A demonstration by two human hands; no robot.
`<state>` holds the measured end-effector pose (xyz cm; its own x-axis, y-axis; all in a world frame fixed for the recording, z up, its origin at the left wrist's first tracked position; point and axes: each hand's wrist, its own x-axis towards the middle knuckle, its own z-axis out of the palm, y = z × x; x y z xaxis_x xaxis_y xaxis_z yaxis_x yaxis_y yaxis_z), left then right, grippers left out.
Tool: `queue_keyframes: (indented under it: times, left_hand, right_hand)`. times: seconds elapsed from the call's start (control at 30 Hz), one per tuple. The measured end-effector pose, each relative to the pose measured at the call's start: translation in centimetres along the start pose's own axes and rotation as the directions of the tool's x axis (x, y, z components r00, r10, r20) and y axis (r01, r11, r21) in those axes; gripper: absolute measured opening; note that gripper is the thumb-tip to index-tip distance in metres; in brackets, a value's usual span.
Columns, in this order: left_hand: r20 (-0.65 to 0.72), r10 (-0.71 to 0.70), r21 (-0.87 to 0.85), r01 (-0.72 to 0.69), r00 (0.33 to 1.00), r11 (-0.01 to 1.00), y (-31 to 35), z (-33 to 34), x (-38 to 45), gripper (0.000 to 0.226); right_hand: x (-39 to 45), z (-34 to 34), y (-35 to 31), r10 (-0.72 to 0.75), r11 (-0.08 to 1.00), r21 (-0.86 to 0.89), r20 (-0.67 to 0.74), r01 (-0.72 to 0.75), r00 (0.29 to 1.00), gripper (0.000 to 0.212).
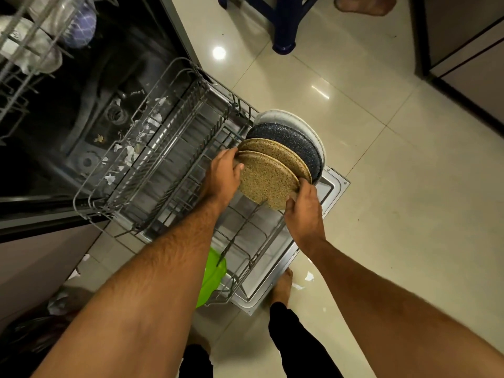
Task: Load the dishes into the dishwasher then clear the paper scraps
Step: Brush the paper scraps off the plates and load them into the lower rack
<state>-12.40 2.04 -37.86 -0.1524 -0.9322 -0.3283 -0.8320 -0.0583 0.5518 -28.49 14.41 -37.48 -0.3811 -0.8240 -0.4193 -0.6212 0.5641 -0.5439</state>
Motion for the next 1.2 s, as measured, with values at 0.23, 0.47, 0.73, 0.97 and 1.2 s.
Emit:
queue_keyframes:
  times: [0.23, 0.47, 0.73, 0.97, 1.2]
  left_hand:
    - [0.017, -0.013, -0.019, 0.014, 1.000, 1.000, -0.9, -0.2, -1.2, 0.047]
    - [0.028, -0.010, -0.006, 0.010, 1.000, 1.000, -3.0, -0.8, -4.3, 0.044]
    - [-0.006, -0.017, 0.127, 0.018, 1.000, 0.992, -8.1, -4.9, -11.4, 0.046]
    - [-0.124, 0.143, 0.390, -0.084, 0.982, 0.917, -13.5, -13.2, -19.9, 0.059]
    - [-0.292, 0.090, 0.477, 0.064, 0.952, 0.877, -15.6, -26.3, -31.1, 0.068]
  right_hand:
    - [-1.0, 0.4, -0.2, 0.004, 1.000, -0.027, -0.046, -0.006, 0.999, 0.056]
    - [-3.5, 1.5, -0.6, 0.014, 0.998, -0.056, -0.049, -0.016, 0.999, 0.063]
    - [-9.3, 4.8, -4.3, -0.154, 0.957, -0.243, 0.035, 0.158, 0.987, 0.065]
    - [-15.4, 7.2, -12.3, -0.409, 0.744, -0.473, 0.237, 0.472, 0.881, 0.062]
    - [-24.5, 5.6, -25.4, -0.609, 0.565, -0.505, 0.279, 0.653, 0.743, 0.061]
